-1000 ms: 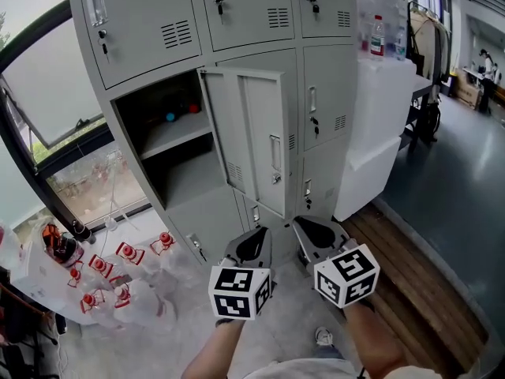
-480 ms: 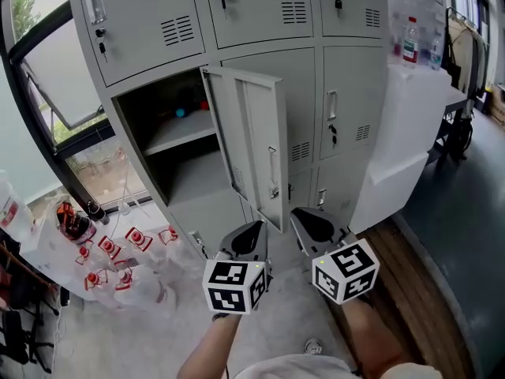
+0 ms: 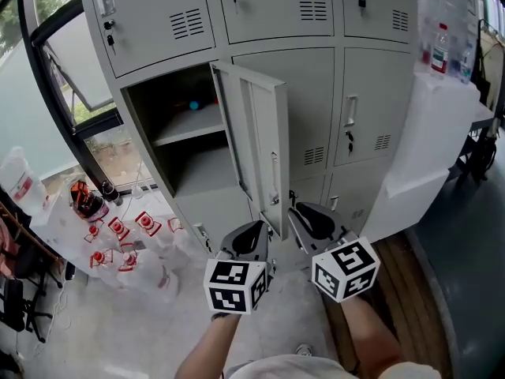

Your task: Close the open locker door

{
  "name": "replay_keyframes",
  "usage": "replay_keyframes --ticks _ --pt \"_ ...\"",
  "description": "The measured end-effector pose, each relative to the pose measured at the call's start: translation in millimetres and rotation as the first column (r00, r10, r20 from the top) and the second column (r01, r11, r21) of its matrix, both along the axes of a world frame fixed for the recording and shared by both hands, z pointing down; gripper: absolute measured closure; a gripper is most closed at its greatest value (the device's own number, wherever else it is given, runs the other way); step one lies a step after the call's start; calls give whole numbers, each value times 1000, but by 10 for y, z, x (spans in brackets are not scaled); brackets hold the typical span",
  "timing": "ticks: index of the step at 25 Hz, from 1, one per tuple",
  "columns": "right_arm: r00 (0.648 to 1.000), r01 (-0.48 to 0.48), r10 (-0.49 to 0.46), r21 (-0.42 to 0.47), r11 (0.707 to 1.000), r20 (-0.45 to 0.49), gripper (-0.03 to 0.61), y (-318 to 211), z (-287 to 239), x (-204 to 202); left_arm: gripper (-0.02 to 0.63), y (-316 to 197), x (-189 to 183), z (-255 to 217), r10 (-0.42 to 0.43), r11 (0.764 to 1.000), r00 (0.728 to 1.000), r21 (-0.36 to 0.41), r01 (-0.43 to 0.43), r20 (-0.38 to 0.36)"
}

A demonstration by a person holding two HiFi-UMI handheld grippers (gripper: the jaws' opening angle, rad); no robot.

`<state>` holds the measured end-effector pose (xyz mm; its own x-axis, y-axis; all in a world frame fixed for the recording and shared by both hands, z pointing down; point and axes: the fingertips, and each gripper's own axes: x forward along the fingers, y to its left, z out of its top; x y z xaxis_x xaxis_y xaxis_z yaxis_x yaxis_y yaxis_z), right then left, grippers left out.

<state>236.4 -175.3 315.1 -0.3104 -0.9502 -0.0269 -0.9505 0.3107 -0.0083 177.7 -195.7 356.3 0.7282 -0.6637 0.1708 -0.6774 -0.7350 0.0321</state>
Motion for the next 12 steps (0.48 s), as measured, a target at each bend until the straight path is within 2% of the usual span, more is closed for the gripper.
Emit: replay_keyframes --ticks 12 --pt "991 137 -137 28 990 3 495 -179 -112 109 606 -16 -35 2 -154 988 988 5 154 -3"
